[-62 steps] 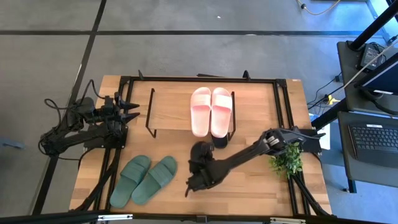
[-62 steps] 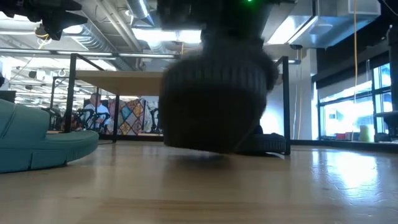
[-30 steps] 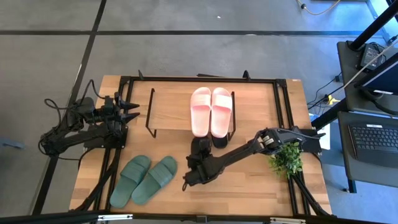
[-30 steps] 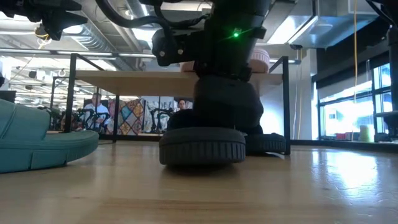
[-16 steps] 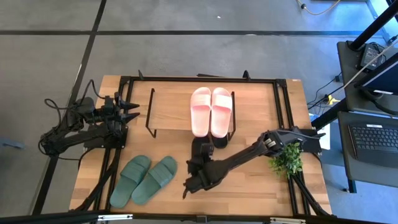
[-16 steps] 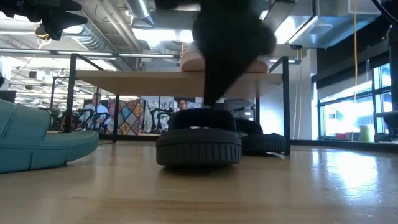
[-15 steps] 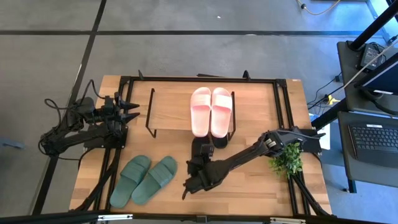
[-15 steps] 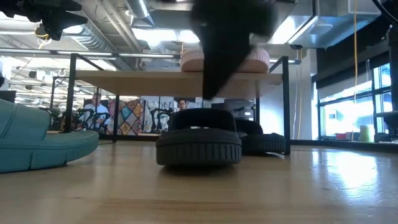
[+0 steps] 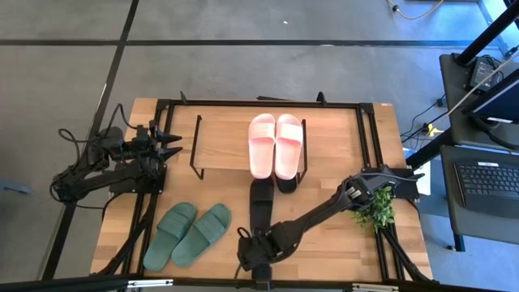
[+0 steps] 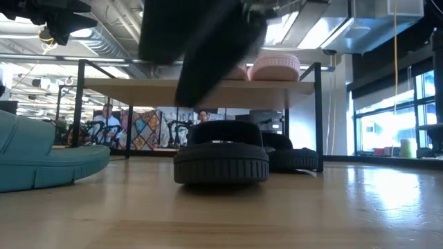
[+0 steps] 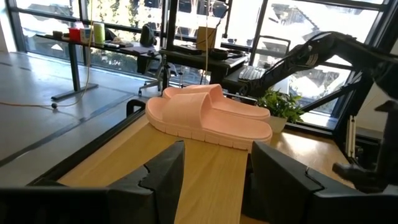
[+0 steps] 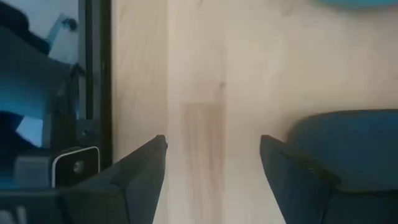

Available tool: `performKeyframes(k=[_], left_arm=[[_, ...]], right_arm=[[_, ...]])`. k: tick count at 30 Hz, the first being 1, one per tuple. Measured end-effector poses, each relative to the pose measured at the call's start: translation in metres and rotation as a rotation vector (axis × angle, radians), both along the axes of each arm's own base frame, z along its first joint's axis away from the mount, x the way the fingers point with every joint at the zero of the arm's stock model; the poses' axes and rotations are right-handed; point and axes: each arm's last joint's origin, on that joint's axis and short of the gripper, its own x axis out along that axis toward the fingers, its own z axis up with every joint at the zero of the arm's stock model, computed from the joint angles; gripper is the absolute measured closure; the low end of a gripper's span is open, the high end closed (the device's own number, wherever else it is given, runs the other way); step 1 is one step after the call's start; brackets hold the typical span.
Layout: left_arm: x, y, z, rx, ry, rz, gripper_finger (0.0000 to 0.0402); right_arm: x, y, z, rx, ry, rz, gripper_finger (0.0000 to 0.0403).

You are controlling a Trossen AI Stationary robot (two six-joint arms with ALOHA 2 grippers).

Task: Pick and place slides into the shelf
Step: Put the back slide under the shelf

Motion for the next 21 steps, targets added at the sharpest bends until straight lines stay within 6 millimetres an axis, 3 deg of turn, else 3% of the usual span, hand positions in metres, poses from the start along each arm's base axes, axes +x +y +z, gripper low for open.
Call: performKeyframes(k=[9, 21], left_arm=[[0.000, 0.000, 0.000, 0.000, 0.000, 0.000, 0.0223], [0.000, 0.000, 0.000, 0.000, 0.000, 0.000, 0.0223]], right_arm=[[-0.006, -0.009, -0.036, -0.007, 0.096, -0.072, 0.0144], [0.008, -0.048, -0.043, -0.134, 0.093, -0.120, 0.0144]])
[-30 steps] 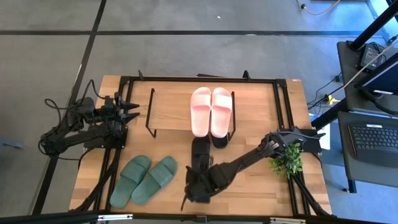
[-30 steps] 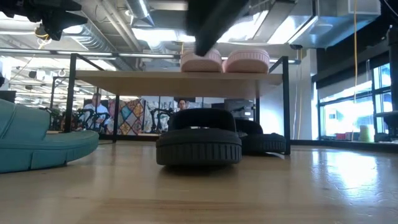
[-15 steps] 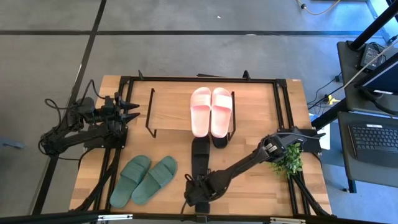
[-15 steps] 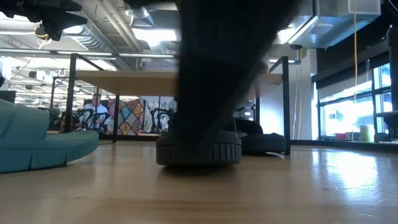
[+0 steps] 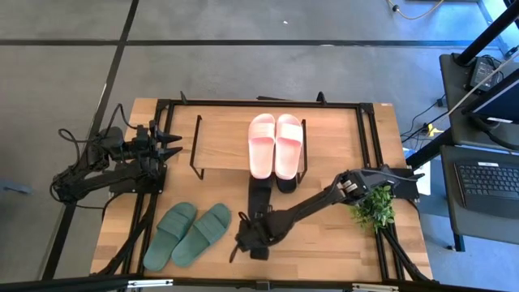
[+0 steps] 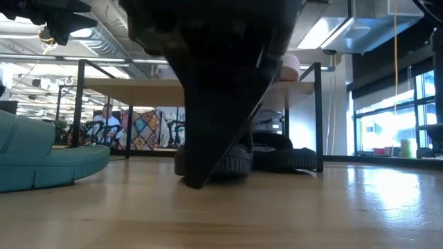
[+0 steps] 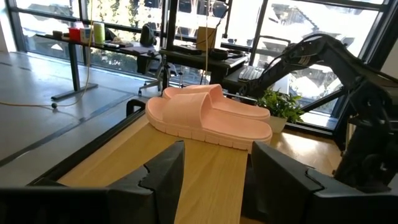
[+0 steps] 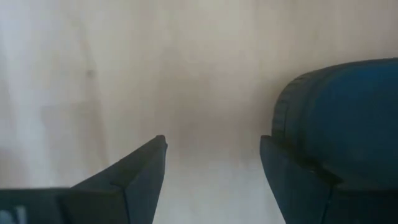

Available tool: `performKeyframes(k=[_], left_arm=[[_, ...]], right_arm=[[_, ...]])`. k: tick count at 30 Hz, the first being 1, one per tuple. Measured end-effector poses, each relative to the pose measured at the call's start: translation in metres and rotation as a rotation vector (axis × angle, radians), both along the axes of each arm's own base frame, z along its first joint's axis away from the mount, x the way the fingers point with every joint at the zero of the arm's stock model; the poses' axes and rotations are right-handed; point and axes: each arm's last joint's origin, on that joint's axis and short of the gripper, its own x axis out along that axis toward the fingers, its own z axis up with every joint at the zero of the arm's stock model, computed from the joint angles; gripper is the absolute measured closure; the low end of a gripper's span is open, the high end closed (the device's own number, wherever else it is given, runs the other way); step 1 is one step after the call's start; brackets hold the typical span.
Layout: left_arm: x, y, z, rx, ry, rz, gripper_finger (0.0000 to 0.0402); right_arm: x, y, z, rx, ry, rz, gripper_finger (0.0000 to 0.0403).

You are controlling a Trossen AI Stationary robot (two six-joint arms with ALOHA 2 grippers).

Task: Pick and place slides into the shelf
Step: Put the back slide under the shelf, then put the right green slide under the shelf

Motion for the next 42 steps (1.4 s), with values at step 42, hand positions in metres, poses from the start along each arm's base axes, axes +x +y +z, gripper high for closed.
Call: performKeyframes(k=[42], left_arm=[[0.000, 0.000, 0.000, 0.000, 0.000, 0.000, 0.0223]], right_arm=[[-0.044, 0.001, 0.081, -0.251, 0.158, -0.149, 0.0143]])
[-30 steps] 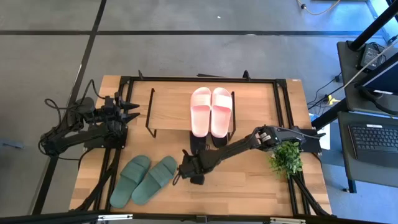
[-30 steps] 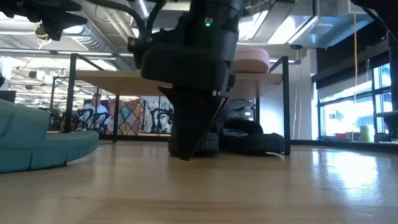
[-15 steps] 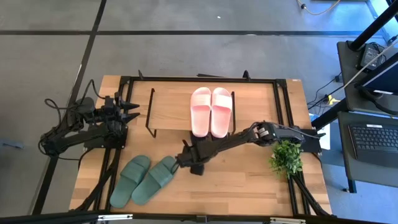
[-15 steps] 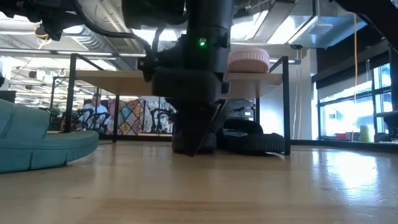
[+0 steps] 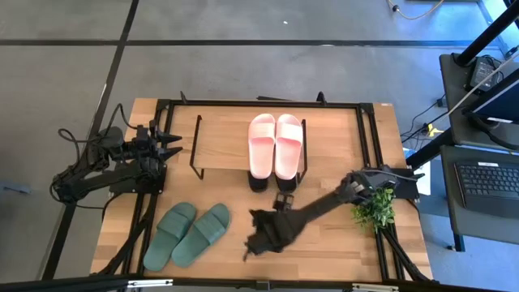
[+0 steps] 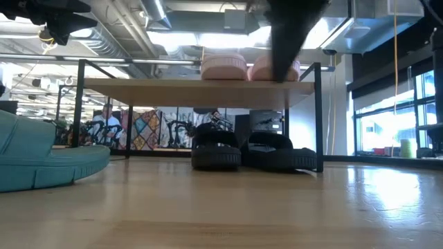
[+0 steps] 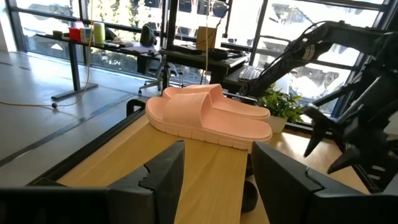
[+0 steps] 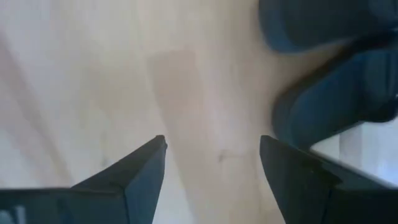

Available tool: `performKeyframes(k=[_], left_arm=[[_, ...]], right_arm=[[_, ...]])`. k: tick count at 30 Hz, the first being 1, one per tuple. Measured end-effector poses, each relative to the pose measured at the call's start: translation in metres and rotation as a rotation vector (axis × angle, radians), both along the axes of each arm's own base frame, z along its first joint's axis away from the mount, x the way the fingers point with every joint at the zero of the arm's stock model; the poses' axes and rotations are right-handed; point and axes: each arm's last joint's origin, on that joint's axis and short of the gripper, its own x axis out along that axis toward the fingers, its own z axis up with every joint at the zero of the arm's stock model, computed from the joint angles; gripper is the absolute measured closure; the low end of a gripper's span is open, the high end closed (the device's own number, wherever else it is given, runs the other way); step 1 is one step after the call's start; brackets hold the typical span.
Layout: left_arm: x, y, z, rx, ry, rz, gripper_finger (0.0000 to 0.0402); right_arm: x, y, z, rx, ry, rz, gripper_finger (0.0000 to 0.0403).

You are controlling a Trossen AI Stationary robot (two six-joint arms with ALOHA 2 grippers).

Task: Pick and place slides into the shelf
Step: Put the right green slide under the shelf

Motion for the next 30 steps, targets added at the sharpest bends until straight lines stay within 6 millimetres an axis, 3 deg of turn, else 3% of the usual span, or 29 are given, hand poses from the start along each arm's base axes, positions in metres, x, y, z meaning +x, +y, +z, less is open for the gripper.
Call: performKeyframes(k=[7, 12, 19, 30], left_arm=[[0.000, 0.000, 0.000, -0.004, 0.001, 0.003, 0.0223], [0.000, 0.000, 0.000, -0.004, 0.001, 0.005, 0.0223], [0.000, 0.000, 0.000, -0.004, 0.001, 0.006, 0.0223], [0.000, 0.000, 0.000, -0.004, 0.001, 0.007, 0.0223]], right_arm=[[-0.042, 0.037, 0.020, -0.084, -0.127, 0.000, 0.0143], [-0.059, 0.042, 0.019, -0.196, -0.175, 0.032, 0.0143], [-0.077, 0.017, -0.013, -0.279, -0.075, 0.022, 0.0143], [-0.082, -0.031, -0.059, -0.089, -0.240, 0.112, 0.0144]])
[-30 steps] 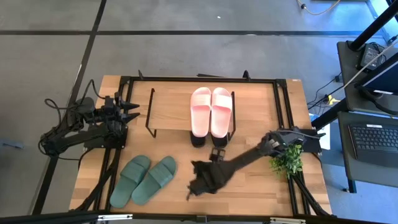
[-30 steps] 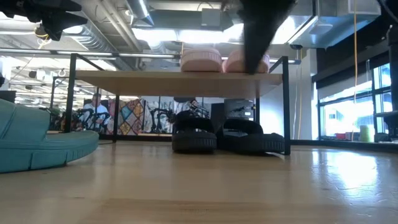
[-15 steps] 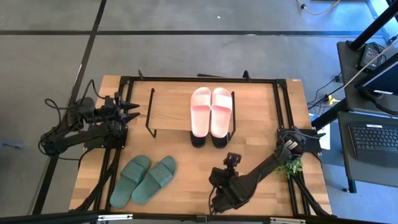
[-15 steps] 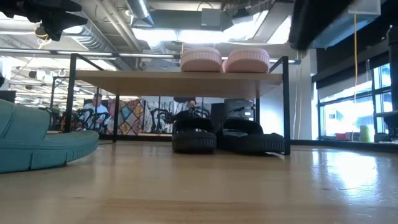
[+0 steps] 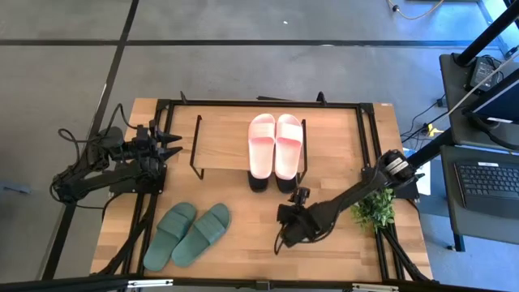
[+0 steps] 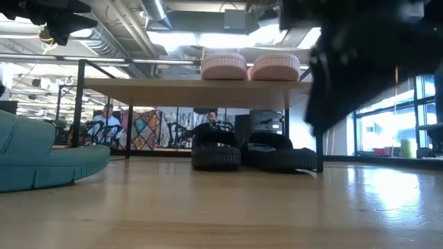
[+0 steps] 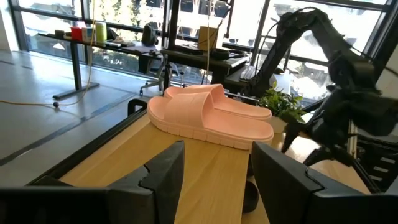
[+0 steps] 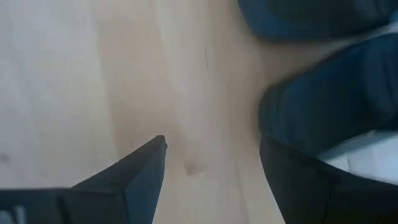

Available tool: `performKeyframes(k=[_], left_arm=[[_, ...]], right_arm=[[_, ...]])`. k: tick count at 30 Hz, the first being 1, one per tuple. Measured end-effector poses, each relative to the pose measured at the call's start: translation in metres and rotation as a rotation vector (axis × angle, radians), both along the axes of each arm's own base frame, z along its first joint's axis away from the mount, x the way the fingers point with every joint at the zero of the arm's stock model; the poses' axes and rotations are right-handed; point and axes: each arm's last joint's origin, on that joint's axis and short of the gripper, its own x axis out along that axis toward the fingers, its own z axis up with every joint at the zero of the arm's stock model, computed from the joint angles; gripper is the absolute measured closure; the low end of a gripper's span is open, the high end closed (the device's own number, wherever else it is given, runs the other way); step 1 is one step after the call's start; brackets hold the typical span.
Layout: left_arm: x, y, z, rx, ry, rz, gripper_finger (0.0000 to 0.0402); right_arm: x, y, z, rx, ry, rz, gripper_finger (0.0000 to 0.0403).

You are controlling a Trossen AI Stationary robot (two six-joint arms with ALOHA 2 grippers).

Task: Pick and place slides into the shelf
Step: Put the right green slide under the shelf

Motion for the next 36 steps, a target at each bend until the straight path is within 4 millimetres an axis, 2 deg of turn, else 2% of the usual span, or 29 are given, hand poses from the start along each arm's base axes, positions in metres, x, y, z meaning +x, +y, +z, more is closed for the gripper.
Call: performKeyframes(k=[3, 9, 21, 36], left_arm=[[0.000, 0.000, 0.000, 0.000, 0.000, 0.000, 0.0223], [0.000, 0.000, 0.000, 0.000, 0.000, 0.000, 0.0223], [0.000, 0.000, 0.000, 0.000, 0.000, 0.000, 0.0223], [0.000, 0.000, 0.000, 0.000, 0.000, 0.001, 0.0223]], right_arm=[[-0.004, -0.016, -0.016, 0.062, 0.082, -0.033, 0.0144], [-0.001, -0.034, -0.037, 0.166, 0.098, -0.025, 0.0144], [0.008, -0.056, -0.037, 0.155, 0.114, -0.023, 0.0144], [0.020, -0.071, -0.036, 0.142, 0.066, 0.030, 0.0144]])
